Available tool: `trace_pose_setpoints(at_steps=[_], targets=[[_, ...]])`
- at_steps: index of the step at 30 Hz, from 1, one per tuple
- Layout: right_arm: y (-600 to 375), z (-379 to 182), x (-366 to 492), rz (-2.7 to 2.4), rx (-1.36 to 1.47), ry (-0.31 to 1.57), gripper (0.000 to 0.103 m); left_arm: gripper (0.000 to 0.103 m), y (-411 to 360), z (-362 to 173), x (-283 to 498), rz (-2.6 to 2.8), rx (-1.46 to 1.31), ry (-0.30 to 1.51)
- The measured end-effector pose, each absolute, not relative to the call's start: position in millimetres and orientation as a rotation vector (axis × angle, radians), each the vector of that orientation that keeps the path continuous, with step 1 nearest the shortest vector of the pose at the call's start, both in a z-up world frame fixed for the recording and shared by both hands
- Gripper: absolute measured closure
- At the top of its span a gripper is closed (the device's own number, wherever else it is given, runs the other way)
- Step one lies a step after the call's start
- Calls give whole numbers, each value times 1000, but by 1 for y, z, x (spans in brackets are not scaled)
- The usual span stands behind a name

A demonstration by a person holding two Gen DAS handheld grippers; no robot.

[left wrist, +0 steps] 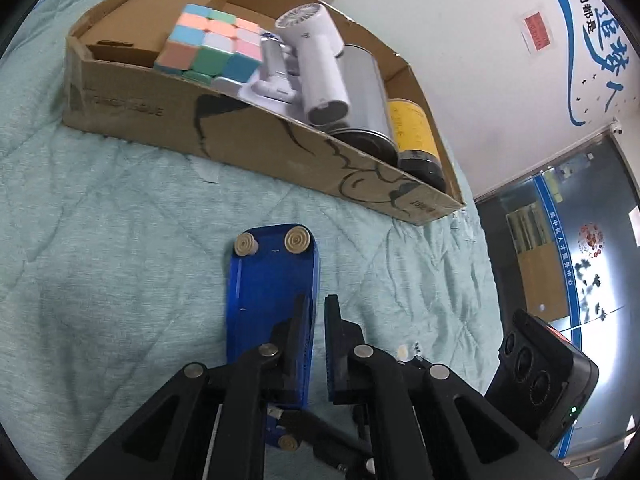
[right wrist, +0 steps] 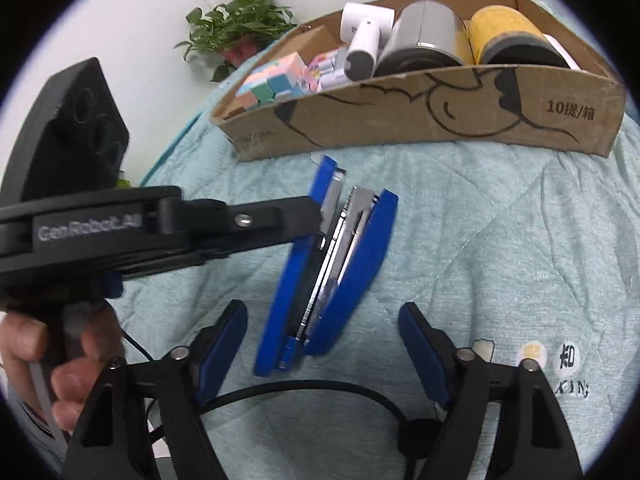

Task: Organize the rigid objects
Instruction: 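Lift the blue stapler and carry it over the tray box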

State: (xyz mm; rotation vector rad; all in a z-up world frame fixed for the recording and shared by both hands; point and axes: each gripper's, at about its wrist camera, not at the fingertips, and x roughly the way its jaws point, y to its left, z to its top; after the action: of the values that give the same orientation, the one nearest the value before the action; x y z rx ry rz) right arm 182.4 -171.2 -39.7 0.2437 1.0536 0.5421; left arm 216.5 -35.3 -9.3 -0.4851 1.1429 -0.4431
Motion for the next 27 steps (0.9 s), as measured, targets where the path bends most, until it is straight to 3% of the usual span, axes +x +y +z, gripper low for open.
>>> trace_pose_setpoints(at_steps=[1,4,6,9,12,17,18,19,20,27], targets=[[-169,-41,182,548,246,1058,34,87,-31,-10,217,-432,-488,1144],[-152,-45,184,567,213,1076,49,29,-7,-11,215,-390,-514,1123],[-145,-48,184,560,178,1076,49,21,-1,-14,213,-391,-530,1119],[-140,-53,186,539,176,1075,54,21,-1,-25,214,-397,-511,1173],[-147,-57,193,537,261,1089,65,21,-2,-37,216,-417,-528,1209],[-170,-70,202,595,477,1145,69,21,-10,-48,218,-439,-512,1245],[-172,-72,202,603,506,1152,69,26,-11,-49,217,-440,-509,1244],[-173,-73,203,611,533,1158,69,41,-12,-49,218,-434,-500,1241],[-173,-73,202,617,540,1160,69,49,-13,-49,218,-440,-492,1240],[-157,-57,201,615,445,1128,71,49,-16,-29,213,-429,-443,1178]])
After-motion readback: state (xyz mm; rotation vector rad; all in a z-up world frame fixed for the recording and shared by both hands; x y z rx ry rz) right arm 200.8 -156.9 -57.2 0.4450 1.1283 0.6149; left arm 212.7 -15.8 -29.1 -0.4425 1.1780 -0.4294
